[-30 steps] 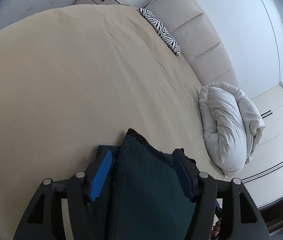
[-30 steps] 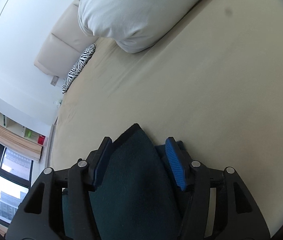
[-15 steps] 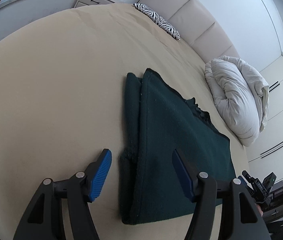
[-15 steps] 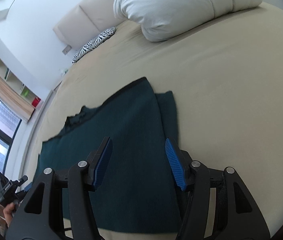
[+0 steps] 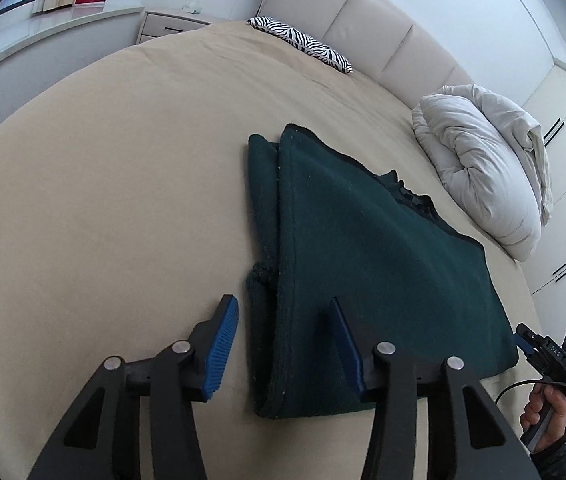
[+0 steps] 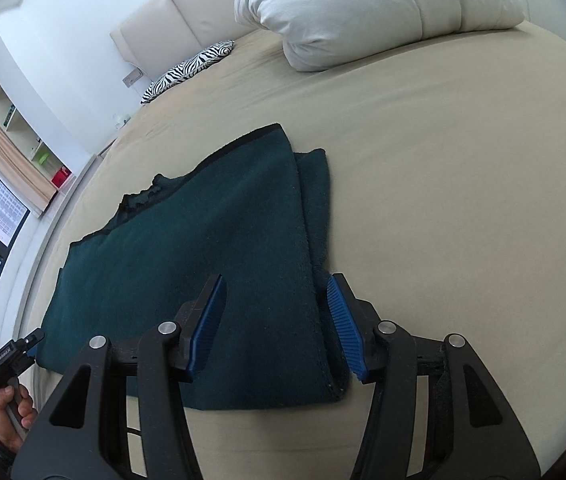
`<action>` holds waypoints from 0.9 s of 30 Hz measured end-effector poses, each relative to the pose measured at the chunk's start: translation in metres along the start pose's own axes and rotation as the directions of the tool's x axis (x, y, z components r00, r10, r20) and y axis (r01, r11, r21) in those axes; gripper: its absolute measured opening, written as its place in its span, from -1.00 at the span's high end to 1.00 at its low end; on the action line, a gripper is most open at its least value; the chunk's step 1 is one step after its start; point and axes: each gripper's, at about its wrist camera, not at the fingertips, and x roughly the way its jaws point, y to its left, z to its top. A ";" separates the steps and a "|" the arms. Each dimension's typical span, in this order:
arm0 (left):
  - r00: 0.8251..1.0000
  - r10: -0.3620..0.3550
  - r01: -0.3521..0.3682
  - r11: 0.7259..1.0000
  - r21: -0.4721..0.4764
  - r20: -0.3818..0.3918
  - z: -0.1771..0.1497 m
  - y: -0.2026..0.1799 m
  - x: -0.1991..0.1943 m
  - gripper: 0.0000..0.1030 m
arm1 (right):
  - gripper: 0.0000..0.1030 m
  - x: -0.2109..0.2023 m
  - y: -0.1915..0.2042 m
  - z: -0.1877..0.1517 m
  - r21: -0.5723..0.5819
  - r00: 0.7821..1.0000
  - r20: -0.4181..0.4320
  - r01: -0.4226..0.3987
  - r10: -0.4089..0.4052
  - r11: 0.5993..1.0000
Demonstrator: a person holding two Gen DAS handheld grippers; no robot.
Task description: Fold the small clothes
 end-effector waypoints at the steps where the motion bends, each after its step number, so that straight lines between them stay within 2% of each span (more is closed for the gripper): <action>1: 1.000 0.001 -0.001 1.000 0.006 0.001 -0.002 0.000 0.000 0.09 | 0.07 0.000 0.001 0.000 -0.006 1.000 -0.002 0.003 -0.003 1.000; 4: 1.000 0.005 -0.005 1.000 0.028 0.003 -0.006 -0.001 0.000 0.12 | 0.09 0.001 0.004 -0.004 -0.036 1.000 -0.010 0.024 -0.024 0.999; 8: 1.000 0.008 -0.008 0.999 0.039 0.010 -0.008 -0.001 -0.002 0.14 | 0.17 0.002 -0.002 -0.010 -0.025 0.995 -0.010 0.102 -0.102 0.995; 10: 1.000 0.005 -0.006 0.999 0.038 0.013 -0.008 0.000 -0.002 0.23 | 0.19 0.003 -0.007 -0.013 -0.010 0.995 -0.026 0.099 -0.099 0.995; 12: 1.000 -0.001 0.001 0.999 0.033 0.010 -0.009 0.001 -0.001 0.39 | 0.31 0.005 -0.008 -0.018 -0.024 0.993 -0.055 0.100 -0.101 0.995; 13: 1.000 -0.004 0.003 0.999 0.032 0.009 -0.010 0.002 -0.002 0.44 | 0.45 0.005 -0.007 -0.020 -0.039 0.993 -0.061 0.099 -0.102 0.994; 15: 1.000 -0.005 0.005 0.999 0.036 0.006 -0.011 0.001 -0.001 0.60 | 0.55 0.002 -0.007 -0.022 -0.050 0.993 -0.055 0.101 -0.104 0.994; 17: 1.000 -0.002 0.002 0.999 0.043 0.004 -0.012 -0.001 -0.001 0.71 | 0.75 0.001 -0.008 -0.021 -0.052 0.993 -0.053 0.100 -0.103 0.994; 23: 1.000 0.014 -0.013 0.998 0.068 -0.005 -0.014 -0.004 -0.003 0.80 | 0.84 -0.006 -0.002 -0.023 -0.077 0.991 -0.032 0.126 -0.129 0.989; 27: 1.000 0.017 -0.016 0.996 0.091 -0.015 -0.018 -0.003 -0.003 0.81 | 0.85 -0.011 -0.011 -0.028 -0.018 0.994 -0.032 0.103 -0.104 0.995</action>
